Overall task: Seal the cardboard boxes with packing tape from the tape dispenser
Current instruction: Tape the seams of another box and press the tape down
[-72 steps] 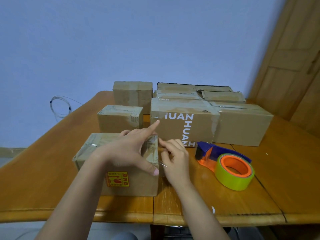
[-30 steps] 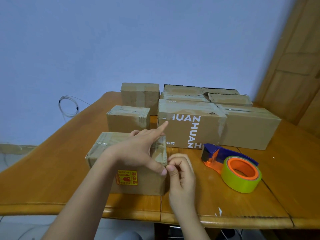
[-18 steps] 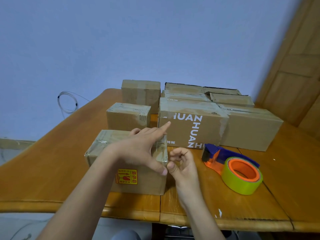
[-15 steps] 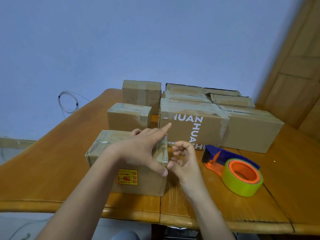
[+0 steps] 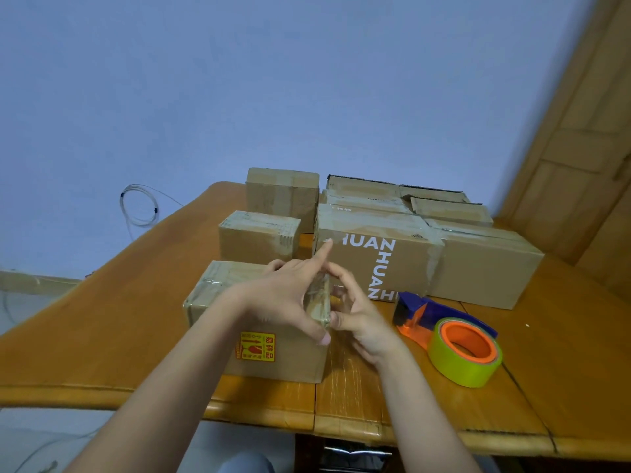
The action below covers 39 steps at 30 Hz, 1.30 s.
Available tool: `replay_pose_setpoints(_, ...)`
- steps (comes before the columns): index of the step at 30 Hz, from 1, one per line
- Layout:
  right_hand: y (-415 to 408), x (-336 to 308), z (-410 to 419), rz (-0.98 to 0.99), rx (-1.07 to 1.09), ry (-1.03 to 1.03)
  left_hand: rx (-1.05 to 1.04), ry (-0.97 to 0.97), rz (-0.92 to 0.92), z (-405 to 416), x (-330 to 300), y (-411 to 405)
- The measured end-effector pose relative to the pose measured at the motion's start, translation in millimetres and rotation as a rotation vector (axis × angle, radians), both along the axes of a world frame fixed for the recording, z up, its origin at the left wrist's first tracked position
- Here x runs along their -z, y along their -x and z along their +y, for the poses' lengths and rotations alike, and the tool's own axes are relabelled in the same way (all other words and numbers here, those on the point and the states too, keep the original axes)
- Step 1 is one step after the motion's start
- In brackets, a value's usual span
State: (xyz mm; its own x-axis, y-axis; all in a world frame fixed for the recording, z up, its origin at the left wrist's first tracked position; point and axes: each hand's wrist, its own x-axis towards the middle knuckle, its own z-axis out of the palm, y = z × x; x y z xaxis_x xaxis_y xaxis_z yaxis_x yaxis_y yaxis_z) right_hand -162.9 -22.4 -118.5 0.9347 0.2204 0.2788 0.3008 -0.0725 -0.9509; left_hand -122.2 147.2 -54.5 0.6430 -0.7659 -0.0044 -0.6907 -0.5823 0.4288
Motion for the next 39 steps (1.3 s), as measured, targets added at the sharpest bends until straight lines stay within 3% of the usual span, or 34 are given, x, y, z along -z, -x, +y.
replay_pose_setpoints(2, 8.1, -3.1, -3.1, -0.036, 0.048, 0.060, -0.005, 0.118, 0.159, 3.8, -3.4, 2.8)
replay_pose_setpoints(5, 21.6, -12.2, -10.5, -0.113, 0.155, 0.139, -0.137, 0.560, 0.454, 11.3, -11.3, 7.6)
replay_pose_setpoints(7, 31.1, -26.3, -12.0, -0.157, 0.247, 0.161, -0.286, 0.748, 0.375, 13.2, -15.2, 7.9)
replay_pose_setpoints(10, 43.1, -50.2, 1.8, -0.218, 0.301, 0.335, -0.400, 0.812, 0.104, 18.7, -21.3, 8.5)
replay_pose_setpoints(13, 49.3, -62.0, 26.7, -0.210, 0.277, 0.664, -0.382, 0.670, -0.070, 40.1, -30.3, 11.9)
replay_pose_setpoints(17, 45.1, -58.2, 50.3, -0.131, 0.251, 1.108, -0.288, 0.082, -0.175, 74.6, -25.9, 20.7)
replay_pose_setpoints(21, 40.4, -47.2, 59.5, -0.100, 0.315, 1.197, -0.298, -0.271, -0.161, 80.9, -1.7, 30.3)
replay_pose_setpoints(24, 41.4, -44.9, 61.6, -0.100, 0.343, 1.161, -0.348, -0.288, -0.284, 77.4, 6.6, 34.6)
replay_pose_setpoints(33, 48.2, -44.3, 68.3, -0.074, 0.432, 0.963, -0.335, -0.299, -0.368, 79.8, 6.5, 37.6)
replay_pose_setpoints(39, 55.1, -52.3, 61.6, -0.088, 0.389, 1.011, -0.325, -0.359, -0.412, 73.6, -4.2, 47.0)
